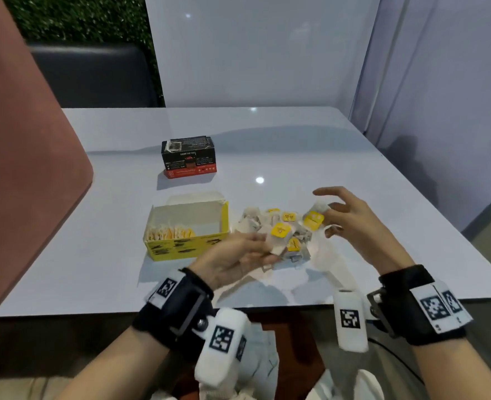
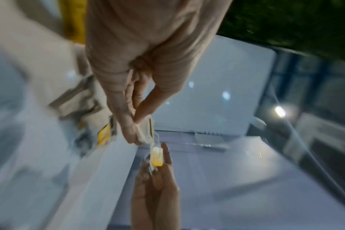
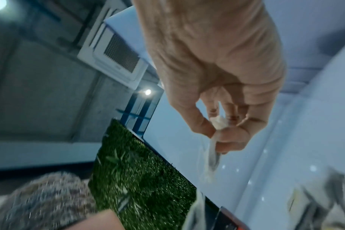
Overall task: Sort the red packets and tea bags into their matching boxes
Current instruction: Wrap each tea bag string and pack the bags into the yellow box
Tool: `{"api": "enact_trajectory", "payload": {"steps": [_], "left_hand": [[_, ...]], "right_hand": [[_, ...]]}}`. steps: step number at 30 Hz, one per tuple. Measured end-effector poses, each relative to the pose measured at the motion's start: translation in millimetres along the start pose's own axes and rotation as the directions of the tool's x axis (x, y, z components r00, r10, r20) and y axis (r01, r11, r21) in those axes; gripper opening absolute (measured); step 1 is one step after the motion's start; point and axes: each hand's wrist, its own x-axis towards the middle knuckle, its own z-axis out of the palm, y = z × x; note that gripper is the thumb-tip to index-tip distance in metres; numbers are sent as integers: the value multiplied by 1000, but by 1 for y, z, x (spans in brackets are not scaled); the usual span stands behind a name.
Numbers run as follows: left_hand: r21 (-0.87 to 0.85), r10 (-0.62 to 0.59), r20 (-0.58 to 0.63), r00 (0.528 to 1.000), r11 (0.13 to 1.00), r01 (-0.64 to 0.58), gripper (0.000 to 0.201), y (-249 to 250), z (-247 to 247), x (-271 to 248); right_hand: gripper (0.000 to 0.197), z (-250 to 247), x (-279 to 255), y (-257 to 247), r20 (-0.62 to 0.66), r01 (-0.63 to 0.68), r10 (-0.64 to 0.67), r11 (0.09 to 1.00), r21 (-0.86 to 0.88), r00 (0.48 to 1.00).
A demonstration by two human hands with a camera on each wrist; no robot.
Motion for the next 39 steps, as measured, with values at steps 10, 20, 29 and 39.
{"api": "enact_trajectory", "payload": {"steps": [10,20,29,39], "left_hand": [[-68,92,9,996,994,-91,44,-37,-11,4],[-61,195,-31,980,979,-197,25,-45,-10,9],[130,313,-71,947,944,-302,26,-48,-14,10],[-130,219,-99,971,964,-231,22,-40,-16,10]], "right_hand": [[19,35,-22,10,97,-157,126,858,488,987],[15,60,-30,32,-118,76,-117,949,-308,986],[10,58,-37,7,58,172,-175,758,-630,983],[16,49,-35,5,-12,59,-68,933,-356,998]]}}
